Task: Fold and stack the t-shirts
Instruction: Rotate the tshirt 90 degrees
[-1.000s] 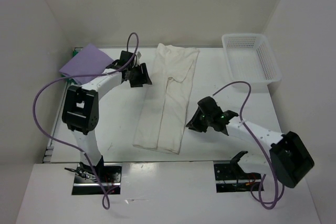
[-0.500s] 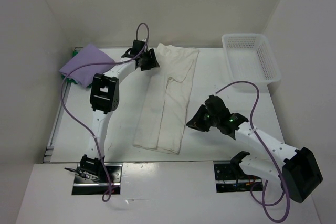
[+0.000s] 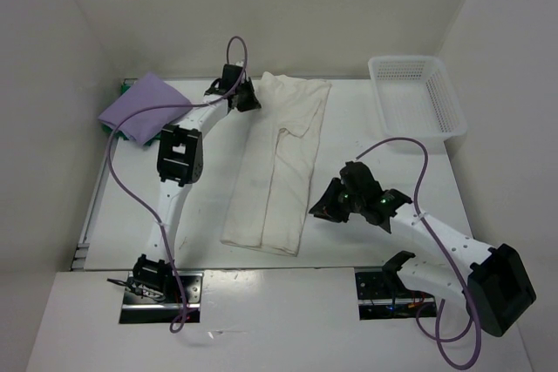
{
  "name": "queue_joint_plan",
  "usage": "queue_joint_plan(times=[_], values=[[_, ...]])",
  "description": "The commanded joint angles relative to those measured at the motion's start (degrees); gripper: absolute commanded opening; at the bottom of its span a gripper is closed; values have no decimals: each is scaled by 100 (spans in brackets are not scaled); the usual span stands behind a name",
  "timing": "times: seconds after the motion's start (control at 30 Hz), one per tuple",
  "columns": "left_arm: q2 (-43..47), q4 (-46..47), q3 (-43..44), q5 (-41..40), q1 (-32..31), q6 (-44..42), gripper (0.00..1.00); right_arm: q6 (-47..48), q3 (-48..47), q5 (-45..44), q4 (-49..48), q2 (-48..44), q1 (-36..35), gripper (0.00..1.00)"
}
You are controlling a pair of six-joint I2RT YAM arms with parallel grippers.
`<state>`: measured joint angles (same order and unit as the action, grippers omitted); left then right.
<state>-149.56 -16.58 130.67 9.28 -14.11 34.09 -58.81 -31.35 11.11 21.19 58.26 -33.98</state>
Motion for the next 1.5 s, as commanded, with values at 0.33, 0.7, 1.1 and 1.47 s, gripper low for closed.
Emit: queue_joint_plan(times=[0.33,0.7,1.1,1.47], values=[[505,997,-1130,214,865,511,0,89,50,66,-45,28,-30,36],[103,815,-747,1209,638,-112,65,141,-2,66,-150,265,-30,40],[-574,559,292,1015,242,1,41,141,-2,66,-150,265,-30,40],[207,849,-700,188,593,229,0,141,-2,66,-150,370,-30,41]])
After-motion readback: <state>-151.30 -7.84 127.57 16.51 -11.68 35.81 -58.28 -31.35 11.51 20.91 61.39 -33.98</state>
